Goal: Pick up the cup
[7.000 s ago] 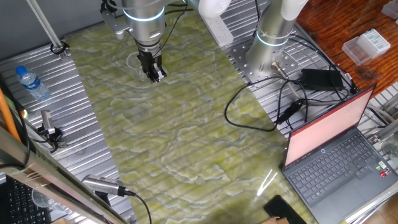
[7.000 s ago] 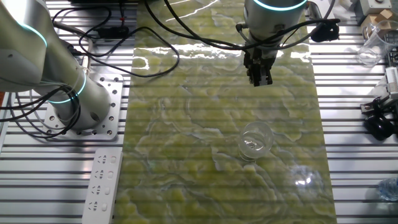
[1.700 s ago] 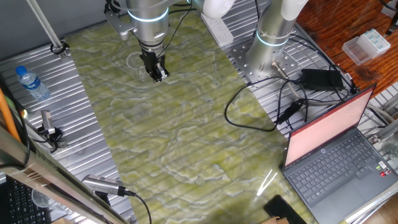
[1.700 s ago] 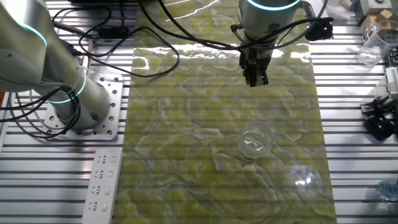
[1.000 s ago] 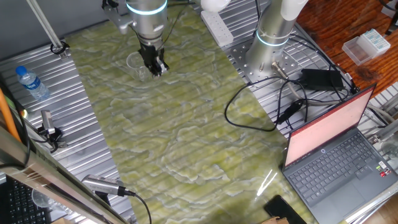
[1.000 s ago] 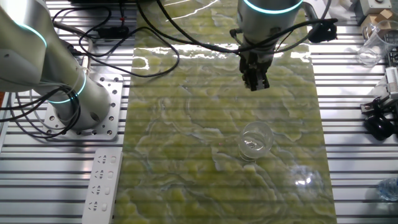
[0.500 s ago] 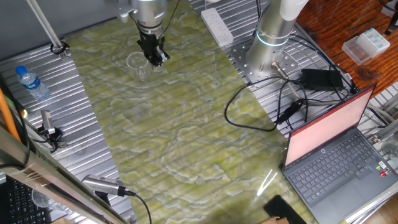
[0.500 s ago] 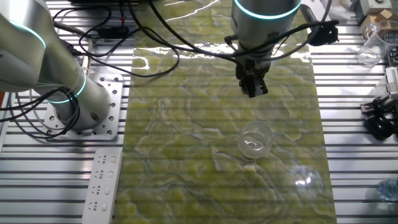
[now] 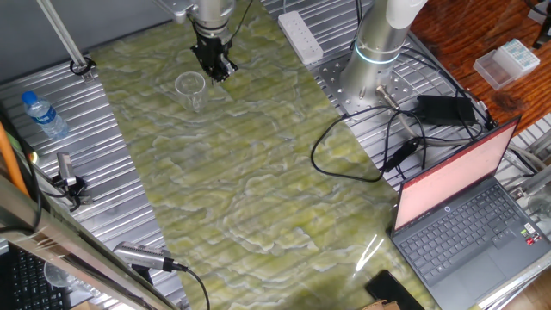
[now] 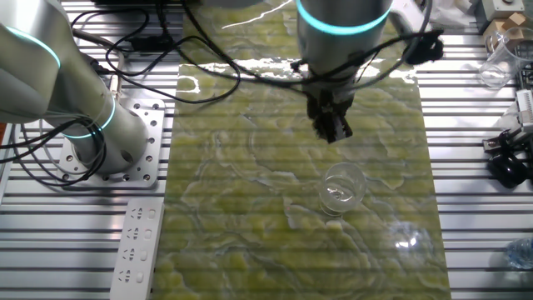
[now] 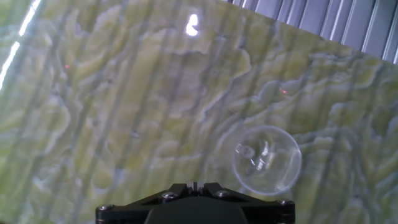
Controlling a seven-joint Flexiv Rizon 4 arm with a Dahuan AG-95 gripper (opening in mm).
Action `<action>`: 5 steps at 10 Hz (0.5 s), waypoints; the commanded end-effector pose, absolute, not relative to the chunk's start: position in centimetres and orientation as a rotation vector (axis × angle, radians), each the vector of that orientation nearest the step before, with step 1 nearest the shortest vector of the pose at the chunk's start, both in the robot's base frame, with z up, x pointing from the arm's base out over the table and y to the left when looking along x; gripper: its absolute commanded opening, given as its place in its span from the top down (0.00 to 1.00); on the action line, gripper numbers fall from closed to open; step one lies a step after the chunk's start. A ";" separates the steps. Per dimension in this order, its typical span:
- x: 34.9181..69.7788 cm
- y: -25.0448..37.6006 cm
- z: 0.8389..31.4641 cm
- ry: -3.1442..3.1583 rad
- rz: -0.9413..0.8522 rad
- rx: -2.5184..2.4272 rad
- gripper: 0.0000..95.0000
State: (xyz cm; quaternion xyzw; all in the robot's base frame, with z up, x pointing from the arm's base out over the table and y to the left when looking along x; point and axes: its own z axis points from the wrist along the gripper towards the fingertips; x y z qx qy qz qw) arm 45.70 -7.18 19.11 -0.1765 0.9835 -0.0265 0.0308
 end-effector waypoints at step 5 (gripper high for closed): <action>46.0 -7.4 19.8 3.036 -0.108 -0.547 1.00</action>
